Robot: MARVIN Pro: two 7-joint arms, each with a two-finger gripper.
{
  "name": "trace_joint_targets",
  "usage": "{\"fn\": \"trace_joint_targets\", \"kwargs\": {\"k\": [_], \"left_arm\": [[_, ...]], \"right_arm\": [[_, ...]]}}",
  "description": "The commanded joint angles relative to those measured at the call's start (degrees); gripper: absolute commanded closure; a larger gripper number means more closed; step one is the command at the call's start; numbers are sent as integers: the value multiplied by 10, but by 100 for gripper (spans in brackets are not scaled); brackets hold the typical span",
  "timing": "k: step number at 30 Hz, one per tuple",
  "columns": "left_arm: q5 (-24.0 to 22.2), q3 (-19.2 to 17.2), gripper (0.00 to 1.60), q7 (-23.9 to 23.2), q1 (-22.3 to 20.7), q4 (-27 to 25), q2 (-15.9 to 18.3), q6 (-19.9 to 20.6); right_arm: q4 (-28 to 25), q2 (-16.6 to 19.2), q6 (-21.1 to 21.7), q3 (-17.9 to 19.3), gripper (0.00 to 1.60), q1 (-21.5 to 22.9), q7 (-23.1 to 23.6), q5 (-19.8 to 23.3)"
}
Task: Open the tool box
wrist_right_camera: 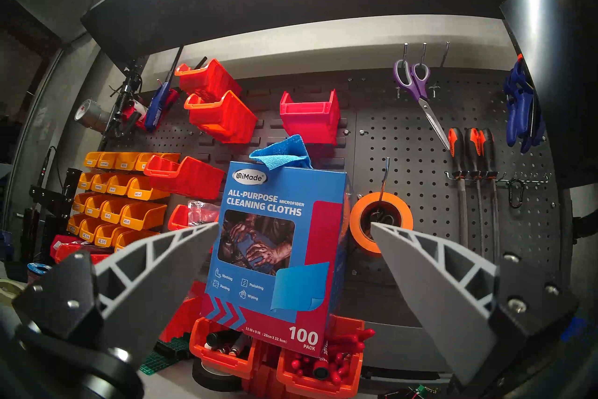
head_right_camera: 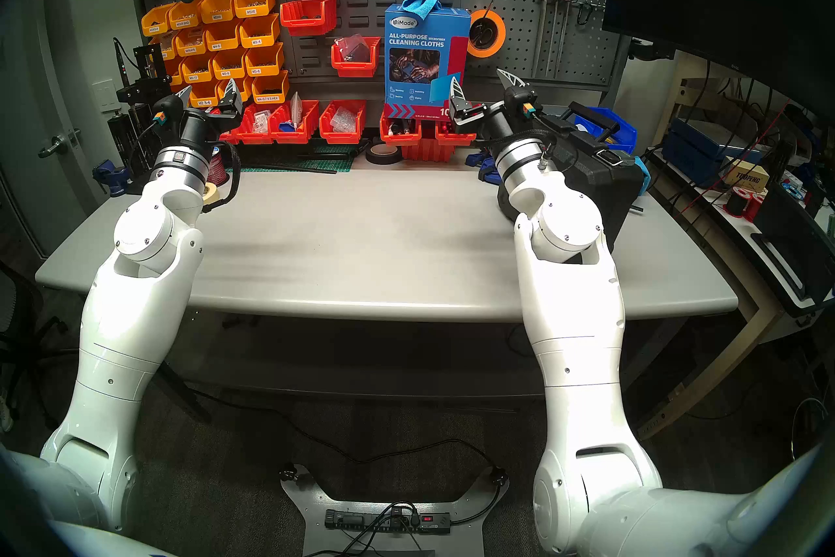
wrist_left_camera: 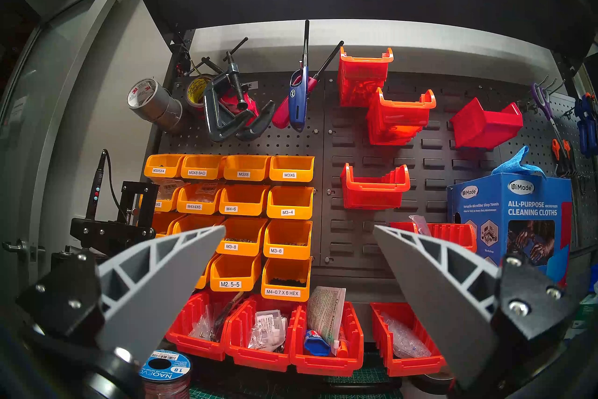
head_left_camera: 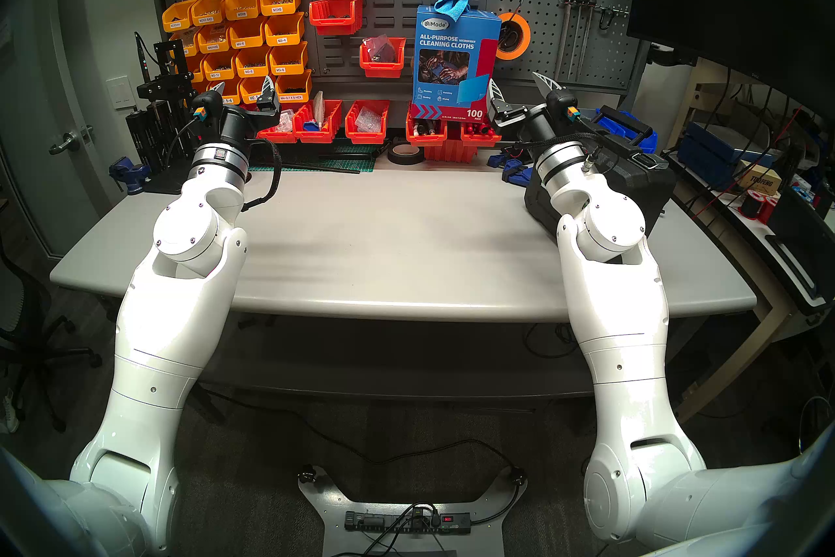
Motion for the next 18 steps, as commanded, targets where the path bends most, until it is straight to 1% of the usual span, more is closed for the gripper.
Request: {"fn": "trace_joint_targets", "kwargs": {"k": [1,2,4,6,7,8,9,11,12,14,15,18], "left_arm": [[0,-1,0,0,-5,-4,0,-1],[0,-1,0,0,-5,-4,0,-1],[0,-1,0,0,-5,-4,0,-1],[0,-1,0,0,-4,-4,0,-1],[0,-1,0,0,-4,-4,0,-1],[0,-1,0,0,-4,-4,0,-1],[0,-1,0,0,-4,-4,0,-1],[0,-1,0,0,-4,-4,0,-1],[0,-1,0,0,-4,-4,0,-1],[0,-1,0,0,-4,-4,0,-1],[0,-1,0,0,-4,-4,0,-1],[0,-1,0,0,-4,-4,0,-1]], "right_arm": [[-3,5,10,-2,0,66,8,4],[-9,5,14,-2,0,67,6,4],[-9,5,20,0,0,84,7,6],[-23,7,26,2,0,86,5,7],[-15,9,27,3,0,105,8,8],[-32,10,30,5,0,93,4,9],[-26,11,33,6,0,110,5,9],[-27,17,37,8,0,124,4,6],[-45,18,38,11,0,109,1,6],[-32,23,42,15,0,139,0,4],[-39,30,46,21,0,143,-4,2],[-38,43,54,32,0,157,-11,0]]}}
